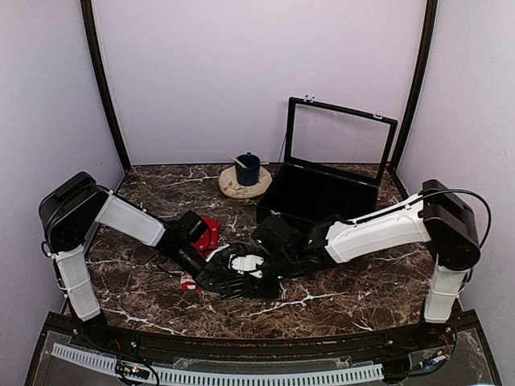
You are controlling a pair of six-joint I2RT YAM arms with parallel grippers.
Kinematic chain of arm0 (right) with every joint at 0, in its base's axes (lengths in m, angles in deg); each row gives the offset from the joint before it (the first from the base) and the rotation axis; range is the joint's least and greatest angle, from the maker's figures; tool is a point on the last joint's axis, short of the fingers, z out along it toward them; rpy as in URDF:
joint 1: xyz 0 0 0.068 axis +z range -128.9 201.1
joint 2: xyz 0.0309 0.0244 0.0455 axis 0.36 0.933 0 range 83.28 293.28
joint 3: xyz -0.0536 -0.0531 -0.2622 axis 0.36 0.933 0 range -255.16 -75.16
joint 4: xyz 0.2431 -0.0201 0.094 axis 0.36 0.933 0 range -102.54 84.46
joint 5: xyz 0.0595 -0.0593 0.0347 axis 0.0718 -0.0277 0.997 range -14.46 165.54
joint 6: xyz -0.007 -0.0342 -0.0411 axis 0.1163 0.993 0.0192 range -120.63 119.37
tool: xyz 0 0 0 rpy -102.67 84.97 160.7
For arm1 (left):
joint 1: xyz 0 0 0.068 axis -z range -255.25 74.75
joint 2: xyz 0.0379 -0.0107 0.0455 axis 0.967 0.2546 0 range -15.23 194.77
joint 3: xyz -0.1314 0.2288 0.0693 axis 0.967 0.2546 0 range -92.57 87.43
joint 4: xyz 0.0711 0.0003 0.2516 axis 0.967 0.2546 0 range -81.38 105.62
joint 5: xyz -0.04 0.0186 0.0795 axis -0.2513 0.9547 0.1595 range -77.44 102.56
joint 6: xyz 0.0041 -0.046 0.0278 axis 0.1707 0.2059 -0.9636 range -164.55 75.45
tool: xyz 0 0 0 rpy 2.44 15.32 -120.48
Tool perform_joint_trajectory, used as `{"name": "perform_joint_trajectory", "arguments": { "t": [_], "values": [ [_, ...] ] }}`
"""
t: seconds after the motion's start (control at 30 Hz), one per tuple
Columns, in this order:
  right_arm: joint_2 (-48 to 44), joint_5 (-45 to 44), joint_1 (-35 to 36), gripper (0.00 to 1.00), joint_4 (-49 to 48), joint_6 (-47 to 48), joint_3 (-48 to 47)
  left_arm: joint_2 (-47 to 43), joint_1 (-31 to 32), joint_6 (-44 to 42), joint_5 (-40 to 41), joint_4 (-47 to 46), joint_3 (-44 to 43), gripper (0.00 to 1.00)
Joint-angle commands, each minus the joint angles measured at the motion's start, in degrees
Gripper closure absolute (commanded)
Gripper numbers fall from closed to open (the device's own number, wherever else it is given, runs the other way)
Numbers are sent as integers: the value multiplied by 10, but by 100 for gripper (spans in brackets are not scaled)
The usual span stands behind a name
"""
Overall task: Roll the socks
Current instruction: Roll the sock at the center of the board.
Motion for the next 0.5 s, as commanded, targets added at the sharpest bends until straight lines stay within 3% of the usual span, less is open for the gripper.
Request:
{"name": "perform_joint_trajectory", "arguments": {
  "t": [0.0, 0.47],
  "values": [
    [21, -2, 6, 64, 0, 25, -32, 7, -7, -7, -6, 28, 1, 100],
    [57, -7, 6, 71, 5, 58, -40, 17, -16, -26, -20, 48, -3, 100]
  ]
}}
